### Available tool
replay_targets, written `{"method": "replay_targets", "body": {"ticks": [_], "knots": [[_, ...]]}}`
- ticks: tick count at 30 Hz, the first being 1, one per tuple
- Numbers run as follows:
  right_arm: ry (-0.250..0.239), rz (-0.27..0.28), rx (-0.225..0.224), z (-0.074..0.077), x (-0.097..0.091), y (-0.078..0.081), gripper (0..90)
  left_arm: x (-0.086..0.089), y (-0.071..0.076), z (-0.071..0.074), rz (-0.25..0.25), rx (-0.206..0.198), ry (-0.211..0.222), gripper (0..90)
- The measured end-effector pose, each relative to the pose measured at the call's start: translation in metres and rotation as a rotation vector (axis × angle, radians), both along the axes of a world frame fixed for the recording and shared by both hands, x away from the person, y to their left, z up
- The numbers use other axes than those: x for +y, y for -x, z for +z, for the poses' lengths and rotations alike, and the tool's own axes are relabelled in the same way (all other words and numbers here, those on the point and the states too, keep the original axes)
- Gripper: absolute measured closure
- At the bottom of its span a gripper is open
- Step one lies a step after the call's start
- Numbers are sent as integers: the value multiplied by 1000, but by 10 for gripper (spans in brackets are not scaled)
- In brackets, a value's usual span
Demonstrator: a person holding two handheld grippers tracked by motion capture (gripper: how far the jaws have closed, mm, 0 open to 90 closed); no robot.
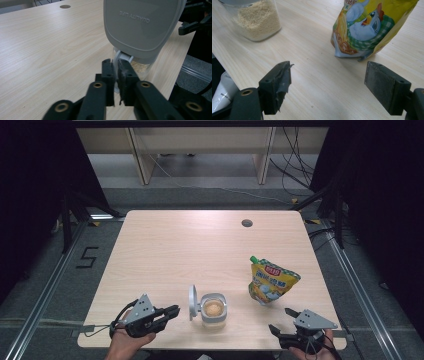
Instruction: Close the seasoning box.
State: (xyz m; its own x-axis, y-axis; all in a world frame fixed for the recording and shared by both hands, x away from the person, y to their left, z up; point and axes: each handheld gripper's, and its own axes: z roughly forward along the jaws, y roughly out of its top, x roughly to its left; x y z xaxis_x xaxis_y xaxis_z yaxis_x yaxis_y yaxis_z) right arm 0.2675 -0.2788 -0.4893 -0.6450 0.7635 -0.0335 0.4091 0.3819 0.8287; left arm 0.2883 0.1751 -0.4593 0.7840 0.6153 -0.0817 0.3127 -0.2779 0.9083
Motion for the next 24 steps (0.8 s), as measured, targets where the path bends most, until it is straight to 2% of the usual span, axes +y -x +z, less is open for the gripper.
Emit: {"method": "replay_targets", "body": {"ticks": [4,5,9,12,13,14,15,16,18,20,22,23,24], "knots": [[-2,2,-6,0,1,-1,228,-3,-2,2,0,-5,6,890],[-13,-7,18,0,1,0,228,-3,-3,5,-1,-10,-4,890],[5,-7,-1,0,0,0,229,-6,-6,9,-13,-24,3,890],[0,-1,10,0,0,-1,229,-10,-8,12,-23,-28,-4,891],[-2,3,14,0,0,-1,229,-12,-8,13,-22,-27,8,891],[-2,-1,8,0,1,0,229,-13,-8,14,-19,-17,6,891],[-1,-3,5,0,1,0,230,-14,-9,15,-28,-29,5,891],[2,2,-18,0,0,-1,230,-16,-9,16,-25,-21,10,891],[0,6,-14,0,0,-1,231,-19,-9,18,-43,-37,14,891],[-4,1,-6,0,1,-1,231,-21,-8,21,-56,-50,-2,891],[0,-5,3,0,1,0,232,-25,-7,22,-45,-33,18,891],[1,-3,9,0,1,0,233,-24,-8,23,-59,-48,3,892],[10,-1,-12,0,0,-1,234,-26,-8,24,-60,-44,7,891]]}}
